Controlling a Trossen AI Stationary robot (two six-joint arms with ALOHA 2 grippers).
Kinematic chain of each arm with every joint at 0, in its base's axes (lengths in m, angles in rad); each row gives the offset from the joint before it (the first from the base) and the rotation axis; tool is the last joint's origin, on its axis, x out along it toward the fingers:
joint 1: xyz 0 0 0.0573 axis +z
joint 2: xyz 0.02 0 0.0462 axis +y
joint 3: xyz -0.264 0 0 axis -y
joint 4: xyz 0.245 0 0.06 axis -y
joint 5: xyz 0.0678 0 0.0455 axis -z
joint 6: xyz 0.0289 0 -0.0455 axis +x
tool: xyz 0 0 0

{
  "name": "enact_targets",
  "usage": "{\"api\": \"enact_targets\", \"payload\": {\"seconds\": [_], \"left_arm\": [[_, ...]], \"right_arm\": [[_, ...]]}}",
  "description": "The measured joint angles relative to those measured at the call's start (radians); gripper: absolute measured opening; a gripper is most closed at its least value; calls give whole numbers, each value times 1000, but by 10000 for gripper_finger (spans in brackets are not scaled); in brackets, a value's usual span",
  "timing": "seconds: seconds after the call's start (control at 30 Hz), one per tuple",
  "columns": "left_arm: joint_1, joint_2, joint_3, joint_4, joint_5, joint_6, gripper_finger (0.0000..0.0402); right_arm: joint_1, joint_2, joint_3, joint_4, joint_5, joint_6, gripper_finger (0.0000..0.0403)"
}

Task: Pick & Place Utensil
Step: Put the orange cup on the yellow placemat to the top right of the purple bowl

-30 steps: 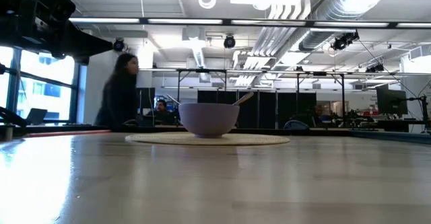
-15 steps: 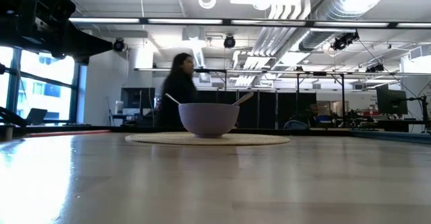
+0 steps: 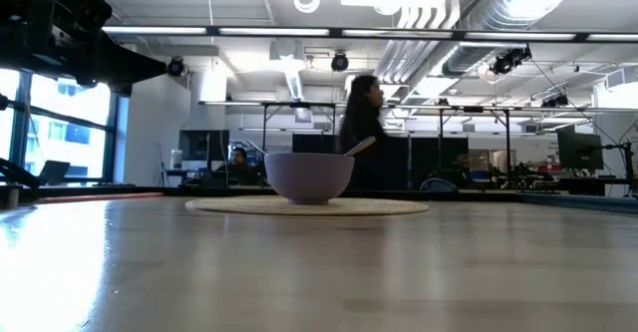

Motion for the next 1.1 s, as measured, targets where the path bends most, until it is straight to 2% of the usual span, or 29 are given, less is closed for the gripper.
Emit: {"api": "enact_targets", "payload": {"seconds": [0.23, 0.6, 0.87, 1.1], "left_arm": [[0, 0, 0, 0, 0, 0, 1], [0, 0, 0, 0, 0, 0, 1], [0, 0, 0, 0, 0, 0, 1], [0, 0, 0, 0, 0, 0, 1]], "right_arm": [[0, 0, 0, 0, 1, 0, 38], [0, 0, 0, -1, 0, -8, 32], [0, -3, 2, -21, -7, -9, 6], [-9, -2, 2, -46, -12, -23, 11]]}}
